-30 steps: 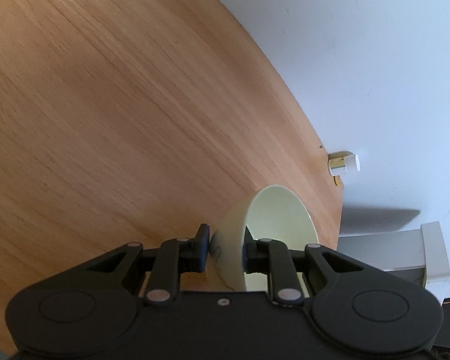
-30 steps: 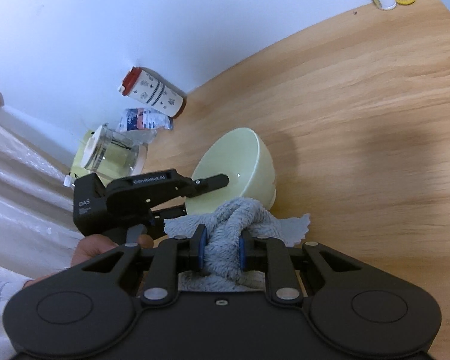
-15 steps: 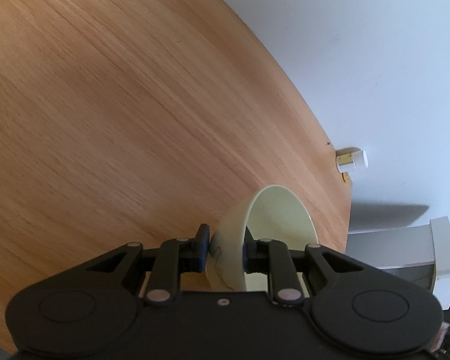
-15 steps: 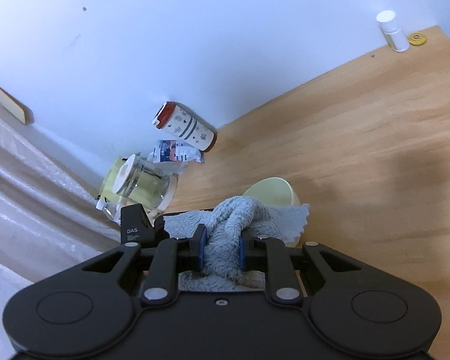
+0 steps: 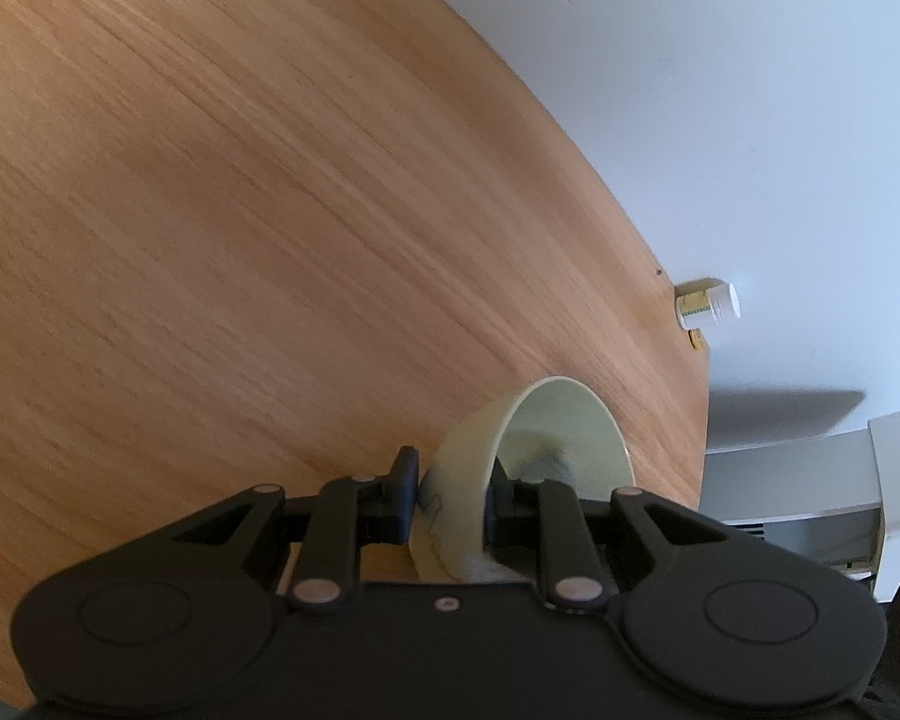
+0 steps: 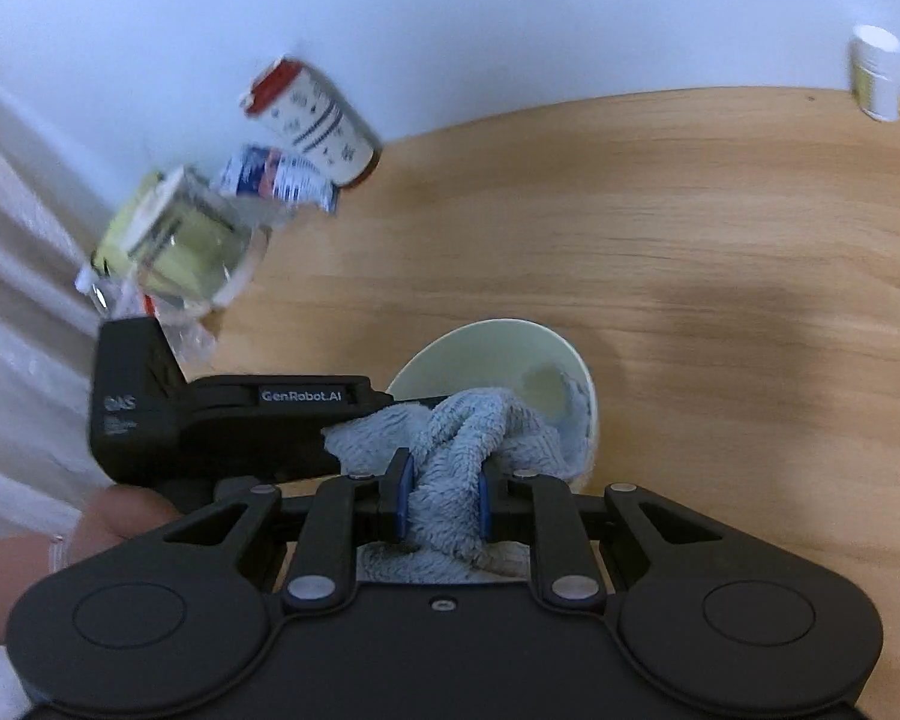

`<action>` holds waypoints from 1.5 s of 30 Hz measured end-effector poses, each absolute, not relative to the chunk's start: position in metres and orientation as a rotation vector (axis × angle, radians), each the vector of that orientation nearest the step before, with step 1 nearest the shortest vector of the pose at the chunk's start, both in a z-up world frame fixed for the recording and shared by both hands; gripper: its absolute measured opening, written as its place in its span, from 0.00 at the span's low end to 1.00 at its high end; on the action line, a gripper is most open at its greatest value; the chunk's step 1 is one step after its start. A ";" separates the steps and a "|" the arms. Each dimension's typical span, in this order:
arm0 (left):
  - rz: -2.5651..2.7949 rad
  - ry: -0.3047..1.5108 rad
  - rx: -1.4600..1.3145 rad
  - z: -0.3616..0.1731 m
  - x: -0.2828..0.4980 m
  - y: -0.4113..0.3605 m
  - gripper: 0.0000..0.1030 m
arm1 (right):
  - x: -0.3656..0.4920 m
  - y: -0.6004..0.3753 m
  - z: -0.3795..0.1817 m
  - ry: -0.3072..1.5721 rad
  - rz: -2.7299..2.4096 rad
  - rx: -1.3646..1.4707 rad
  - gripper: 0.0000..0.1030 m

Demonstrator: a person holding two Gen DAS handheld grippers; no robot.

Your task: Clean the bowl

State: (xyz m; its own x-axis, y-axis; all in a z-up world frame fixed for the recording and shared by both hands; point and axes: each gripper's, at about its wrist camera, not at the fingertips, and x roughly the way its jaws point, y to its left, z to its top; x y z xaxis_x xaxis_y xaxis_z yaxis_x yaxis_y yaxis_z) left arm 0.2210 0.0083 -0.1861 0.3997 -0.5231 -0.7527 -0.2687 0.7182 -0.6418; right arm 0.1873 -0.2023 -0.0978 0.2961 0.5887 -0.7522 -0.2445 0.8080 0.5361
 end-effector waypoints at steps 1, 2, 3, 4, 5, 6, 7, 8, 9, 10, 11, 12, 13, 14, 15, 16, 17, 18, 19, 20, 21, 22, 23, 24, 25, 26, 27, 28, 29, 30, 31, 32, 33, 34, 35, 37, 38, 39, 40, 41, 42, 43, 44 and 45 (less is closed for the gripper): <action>-0.181 1.188 -0.799 -0.187 0.220 0.009 0.19 | 0.192 -0.192 -0.102 1.152 0.567 0.259 0.22; -0.177 1.190 -0.807 -0.188 0.219 0.010 0.19 | 0.195 -0.186 -0.104 1.154 0.569 0.211 0.22; -0.176 1.191 -0.815 -0.188 0.219 0.011 0.19 | 0.195 -0.187 -0.105 1.153 0.568 0.205 0.22; -0.175 1.191 -0.816 -0.189 0.219 0.012 0.19 | 0.196 -0.179 -0.108 1.138 0.548 0.130 0.22; -0.176 1.191 -0.814 -0.189 0.218 0.012 0.19 | 0.198 -0.175 -0.111 1.146 0.553 0.099 0.22; -0.177 1.191 -0.810 -0.189 0.218 0.012 0.19 | 0.200 -0.173 -0.114 1.152 0.559 0.096 0.22; -0.180 1.191 -0.799 -0.188 0.219 0.012 0.19 | 0.202 -0.171 -0.116 1.158 0.565 0.095 0.22; -0.183 1.190 -0.787 -0.187 0.219 0.011 0.20 | 0.203 -0.170 -0.118 1.162 0.569 0.090 0.22; -0.185 1.189 -0.776 -0.185 0.220 0.010 0.22 | 0.205 -0.169 -0.119 1.166 0.573 0.085 0.22; -0.188 1.186 -0.763 -0.183 0.220 0.009 0.25 | 0.207 -0.165 -0.124 1.175 0.565 0.049 0.22; -0.189 1.180 -0.750 -0.180 0.220 0.009 0.34 | 0.208 -0.163 -0.126 1.179 0.567 0.031 0.22; -0.190 1.178 -0.738 -0.177 0.220 0.009 0.40 | 0.208 -0.161 -0.129 1.182 0.570 0.016 0.22; -0.192 1.186 -0.729 -0.175 0.222 0.010 0.41 | 0.209 -0.160 -0.131 1.186 0.573 0.000 0.22; -0.195 1.191 -0.721 -0.173 0.223 0.012 0.43 | 0.209 -0.159 -0.132 1.184 0.574 -0.013 0.22; -0.203 1.186 -0.716 -0.170 0.224 0.014 0.50 | 0.210 -0.156 -0.133 1.175 0.580 -0.043 0.22; -0.208 1.180 -0.703 -0.167 0.224 0.016 0.53 | 0.209 -0.155 -0.134 1.167 0.579 -0.061 0.22; -0.204 1.169 -0.667 -0.163 0.225 0.017 0.58 | 0.208 -0.153 -0.134 1.159 0.577 -0.078 0.23; -0.200 1.163 -0.627 -0.159 0.226 0.018 0.64 | 0.208 -0.154 -0.134 1.154 0.576 -0.087 0.25; -0.201 1.160 -0.590 -0.157 0.227 0.018 0.67 | 0.208 -0.153 -0.135 1.152 0.577 -0.092 0.28; -0.202 1.157 -0.567 -0.155 0.228 0.017 0.71 | 0.208 -0.152 -0.135 1.151 0.577 -0.098 0.30; -0.206 1.154 -0.546 -0.154 0.229 0.016 0.78 | 0.206 -0.151 -0.133 1.148 0.577 -0.120 0.34; -0.213 1.148 -0.510 -0.150 0.230 0.015 0.82 | 0.205 -0.149 -0.131 1.144 0.576 -0.143 0.38; -0.217 1.138 -0.475 -0.147 0.231 0.014 0.87 | 0.205 -0.147 -0.130 1.135 0.578 -0.160 0.40; -0.219 1.131 -0.455 -0.145 0.231 0.014 0.93 | 0.203 -0.144 -0.125 1.105 0.577 -0.196 0.46; -0.220 1.124 -0.435 -0.142 0.232 0.013 0.97 | 0.201 -0.144 -0.120 1.079 0.569 -0.216 0.51; -0.222 1.118 -0.417 -0.141 0.233 0.012 0.99 | 0.201 -0.143 -0.118 1.070 0.565 -0.224 0.52; -0.229 1.119 -0.408 -0.140 0.233 0.012 0.99 | 0.199 -0.143 -0.112 1.051 0.560 -0.237 0.54; -0.254 1.129 -0.395 -0.138 0.235 0.011 0.99 | 0.198 -0.146 -0.107 1.031 0.552 -0.235 0.55; -0.275 1.138 -0.386 -0.137 0.236 0.011 0.99 | 0.196 -0.147 -0.100 1.015 0.541 -0.226 0.56; -0.283 1.140 -0.388 -0.136 0.235 0.011 0.99 | 0.193 -0.150 -0.094 1.002 0.532 -0.215 0.57; -0.295 1.143 -0.395 -0.135 0.234 0.012 0.99 | 0.191 -0.152 -0.090 0.994 0.525 -0.206 0.57; -0.308 1.146 -0.401 -0.133 0.234 0.014 0.99 | 0.188 -0.155 -0.086 0.987 0.518 -0.196 0.57; -0.318 1.146 -0.406 -0.132 0.233 0.015 1.00 | 0.187 -0.158 -0.082 0.987 0.504 -0.158 0.57; -0.318 1.138 -0.400 -0.131 0.231 0.018 0.99 | 0.185 -0.161 -0.078 0.988 0.488 -0.119 0.57; -0.314 1.130 -0.383 -0.131 0.231 0.020 1.00 | 0.184 -0.162 -0.077 0.993 0.482 -0.097 0.57; -0.305 1.115 -0.348 -0.132 0.229 0.022 1.00 | 0.181 -0.165 -0.076 1.018 0.439 -0.049 0.58; -0.301 1.112 -0.325 -0.133 0.229 0.023 1.00 | 0.178 -0.164 -0.076 1.013 0.421 -0.043 0.58; -0.302 1.109 -0.301 -0.133 0.229 0.024 1.00 | 0.176 -0.163 -0.077 1.008 0.403 -0.038 0.58; -0.315 1.110 -0.271 -0.134 0.229 0.026 1.00 | 0.173 -0.162 -0.077 1.005 0.389 -0.022 0.58; -0.326 1.109 -0.246 -0.134 0.228 0.027 1.00 | 0.169 -0.162 -0.076 1.003 0.375 -0.006 0.58; -0.330 1.109 -0.233 -0.134 0.228 0.027 1.00 | 0.166 -0.162 -0.076 1.013 0.339 0.039 0.58; -0.334 1.109 -0.217 -0.134 0.228 0.029 1.00 | 0.167 -0.160 -0.077 1.024 0.315 0.067 0.58; -0.337 1.109 -0.200 -0.135 0.228 0.030 1.00 | 0.168 -0.157 -0.079 1.036 0.293 0.094 0.58; -0.345 1.112 -0.181 -0.135 0.229 0.031 1.00 | 0.169 -0.155 -0.081 1.047 0.270 0.121 0.58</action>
State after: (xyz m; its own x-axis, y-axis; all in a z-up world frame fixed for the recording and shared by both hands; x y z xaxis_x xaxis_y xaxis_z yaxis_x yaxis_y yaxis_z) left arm 0.2287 0.0311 -0.1353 0.3971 -0.3597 -0.8444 0.1809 0.9326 -0.3122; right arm 0.1694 -0.1548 -0.0810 0.4709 0.2771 -0.8375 -0.1623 0.9604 0.2265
